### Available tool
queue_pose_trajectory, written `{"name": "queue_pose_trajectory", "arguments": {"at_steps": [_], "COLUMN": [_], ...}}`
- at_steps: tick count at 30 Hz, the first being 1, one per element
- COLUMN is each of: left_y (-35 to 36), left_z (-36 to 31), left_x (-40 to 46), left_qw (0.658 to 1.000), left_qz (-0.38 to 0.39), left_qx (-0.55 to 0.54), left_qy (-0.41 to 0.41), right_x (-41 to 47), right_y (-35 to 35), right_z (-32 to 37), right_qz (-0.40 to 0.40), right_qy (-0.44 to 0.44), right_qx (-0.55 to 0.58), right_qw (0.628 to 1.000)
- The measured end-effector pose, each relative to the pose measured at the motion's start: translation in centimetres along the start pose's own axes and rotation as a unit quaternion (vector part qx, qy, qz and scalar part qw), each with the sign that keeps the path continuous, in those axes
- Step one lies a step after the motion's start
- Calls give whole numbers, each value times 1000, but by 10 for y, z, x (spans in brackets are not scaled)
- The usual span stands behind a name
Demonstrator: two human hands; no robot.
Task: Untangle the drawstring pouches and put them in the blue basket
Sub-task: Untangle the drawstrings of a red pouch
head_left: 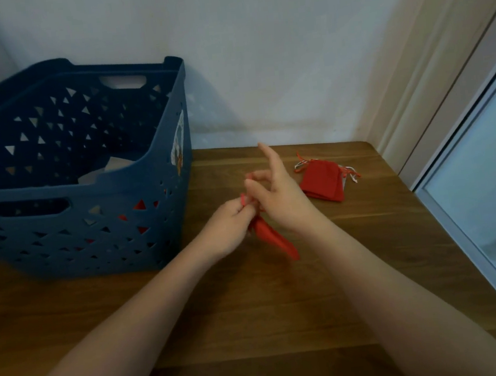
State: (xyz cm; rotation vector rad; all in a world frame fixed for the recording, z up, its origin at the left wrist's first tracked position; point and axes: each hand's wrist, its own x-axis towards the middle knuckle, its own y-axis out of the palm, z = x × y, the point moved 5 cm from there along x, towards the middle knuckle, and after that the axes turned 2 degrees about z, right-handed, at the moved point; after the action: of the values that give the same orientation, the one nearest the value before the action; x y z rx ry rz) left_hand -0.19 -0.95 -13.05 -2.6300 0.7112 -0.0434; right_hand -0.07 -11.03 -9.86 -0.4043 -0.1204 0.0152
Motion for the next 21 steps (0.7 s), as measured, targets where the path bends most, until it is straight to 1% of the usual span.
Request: {"name": "queue_pose_trajectory", "arguments": {"at_steps": [1,3,5,8,12,15,18,21], "left_y": [-3,-9,-11,-11,-14,-12,-10,-13], "left_z": [2,4,5,6,9,12,9,5], "left_x": [0,2,4,5,3,1,-1,-3], "left_qw": [999,997,997,997,987,979,982,987], "left_qz": [-17,-44,-47,-37,-71,-77,-54,-58], "left_qx": [-33,-54,-47,-53,-133,-177,-165,-131], "left_qy": [-17,-33,-33,-32,-47,-71,-70,-67], "right_x": [-1,-3,-4,-5,-5,-7,-9,-8], "right_y": [-2,-3,-2,-6,-13,-8,-5,-6], "right_z": [-2,-7,-10,-10,-13,-12,-4,3], "right_qz": [-7,4,26,24,13,39,56,47], "right_qy": [-3,-3,-5,-22,-16,-26,-57,-82], "right_qx": [-45,-106,-107,-82,-69,-112,-143,-171], "right_qw": [999,994,994,996,997,993,987,981]}}
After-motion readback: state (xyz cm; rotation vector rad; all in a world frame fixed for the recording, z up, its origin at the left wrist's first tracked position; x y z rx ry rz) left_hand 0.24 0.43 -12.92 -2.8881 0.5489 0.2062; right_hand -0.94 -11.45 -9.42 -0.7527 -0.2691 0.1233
